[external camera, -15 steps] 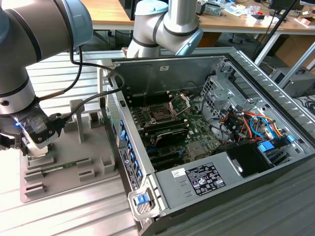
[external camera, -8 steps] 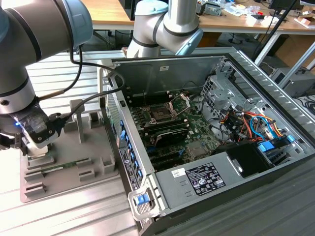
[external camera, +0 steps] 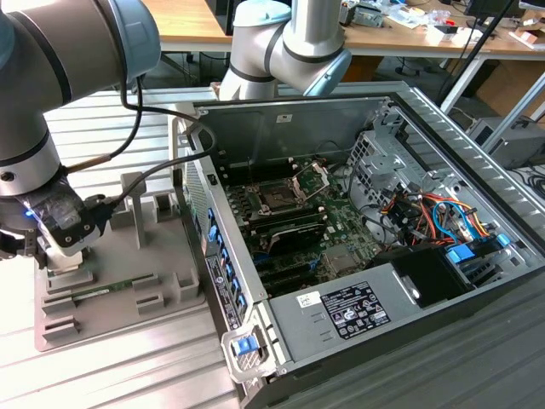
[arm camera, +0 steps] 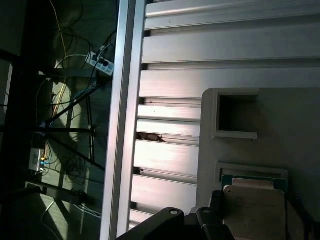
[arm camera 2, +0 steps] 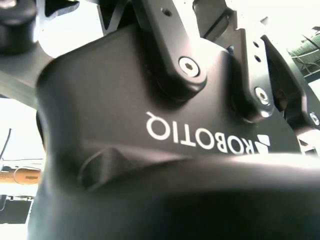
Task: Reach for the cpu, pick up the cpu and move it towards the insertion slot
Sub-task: 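Pick up the cpu and move it towards the insertion slot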
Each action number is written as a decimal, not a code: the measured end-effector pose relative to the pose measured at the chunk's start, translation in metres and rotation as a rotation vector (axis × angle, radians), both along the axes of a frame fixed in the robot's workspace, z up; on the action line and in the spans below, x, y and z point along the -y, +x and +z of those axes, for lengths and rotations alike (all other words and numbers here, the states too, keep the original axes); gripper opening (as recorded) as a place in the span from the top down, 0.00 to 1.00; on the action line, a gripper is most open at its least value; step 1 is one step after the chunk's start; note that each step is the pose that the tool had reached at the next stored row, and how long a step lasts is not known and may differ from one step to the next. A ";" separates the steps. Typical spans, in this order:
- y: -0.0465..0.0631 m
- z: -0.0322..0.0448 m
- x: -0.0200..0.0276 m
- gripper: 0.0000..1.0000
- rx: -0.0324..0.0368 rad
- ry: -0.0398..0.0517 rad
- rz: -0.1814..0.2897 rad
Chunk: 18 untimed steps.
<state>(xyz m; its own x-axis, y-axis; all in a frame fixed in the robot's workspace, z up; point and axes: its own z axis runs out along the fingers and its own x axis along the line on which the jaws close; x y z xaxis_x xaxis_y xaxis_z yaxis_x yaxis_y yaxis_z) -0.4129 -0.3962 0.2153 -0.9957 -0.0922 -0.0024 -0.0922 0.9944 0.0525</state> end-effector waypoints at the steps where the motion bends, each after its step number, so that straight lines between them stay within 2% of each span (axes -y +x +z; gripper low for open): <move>1: 0.000 0.0002 0.0000 0.46 0.0000 0.0000 0.000; 18: 0.000 0.0050 0.0000 0.46 0.0001 0.0001 0.000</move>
<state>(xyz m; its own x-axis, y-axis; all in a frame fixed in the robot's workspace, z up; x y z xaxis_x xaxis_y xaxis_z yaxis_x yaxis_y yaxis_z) -0.4129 -0.3962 0.2203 -0.9957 -0.0922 -0.0025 -0.0922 0.9943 0.0526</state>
